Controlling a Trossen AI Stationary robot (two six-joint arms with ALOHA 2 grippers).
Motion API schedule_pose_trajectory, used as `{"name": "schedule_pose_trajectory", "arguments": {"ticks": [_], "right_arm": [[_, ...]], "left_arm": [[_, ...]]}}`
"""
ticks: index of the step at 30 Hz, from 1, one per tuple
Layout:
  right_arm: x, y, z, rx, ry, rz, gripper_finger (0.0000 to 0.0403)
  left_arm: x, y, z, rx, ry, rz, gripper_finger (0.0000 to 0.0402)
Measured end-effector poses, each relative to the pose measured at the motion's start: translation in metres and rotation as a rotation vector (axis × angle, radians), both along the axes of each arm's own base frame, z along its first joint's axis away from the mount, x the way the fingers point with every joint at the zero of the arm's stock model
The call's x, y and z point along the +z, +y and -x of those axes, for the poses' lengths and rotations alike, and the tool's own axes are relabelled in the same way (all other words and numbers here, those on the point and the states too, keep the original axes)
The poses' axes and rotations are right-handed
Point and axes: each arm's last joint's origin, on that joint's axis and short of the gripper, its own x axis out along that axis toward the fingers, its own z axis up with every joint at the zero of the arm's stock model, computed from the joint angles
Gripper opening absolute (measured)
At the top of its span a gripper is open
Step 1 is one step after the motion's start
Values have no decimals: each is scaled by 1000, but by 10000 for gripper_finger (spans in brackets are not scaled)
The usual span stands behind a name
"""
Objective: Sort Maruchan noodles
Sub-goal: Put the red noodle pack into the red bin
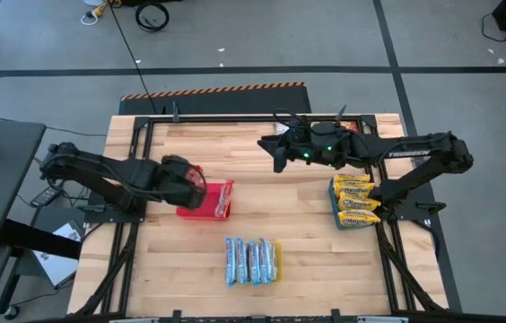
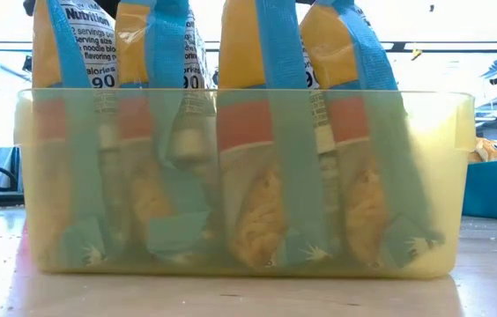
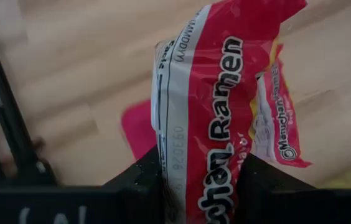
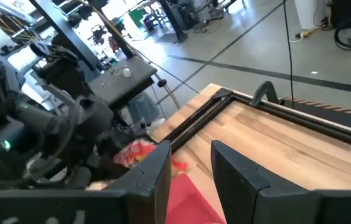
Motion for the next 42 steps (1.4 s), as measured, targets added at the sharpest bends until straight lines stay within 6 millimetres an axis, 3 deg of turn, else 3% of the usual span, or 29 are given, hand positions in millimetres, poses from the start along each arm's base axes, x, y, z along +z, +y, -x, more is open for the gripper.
{"name": "schedule_pose_trajectory", "arguments": {"ticks": [5,11,15,19,23,26,30,35,42], "right_arm": [[-3,5,-2,11,17,-1,119],[-18,19,-9,121,132,50,119],[-52,35,-9,268,468,210,119],[-91,49,-13,381,740,206,119],[-125,64,-29,450,847,203,119],[-148,70,-48,469,842,230,119],[-183,66,-74,508,845,300,119],[-219,51,-89,494,900,332,119],[-237,35,-104,501,827,276,119]], "left_arm": [[-11,1,-17,103,-22,82,127],[-35,17,-41,152,102,122,129],[-43,20,-54,90,101,162,129],[-50,24,-53,79,62,186,127],[-76,26,-36,156,82,184,125],[-96,26,-39,184,-33,191,125],[-113,26,-48,191,-162,202,124],[-121,27,-51,199,-156,207,125],[-116,20,-64,65,-264,248,126]]}}
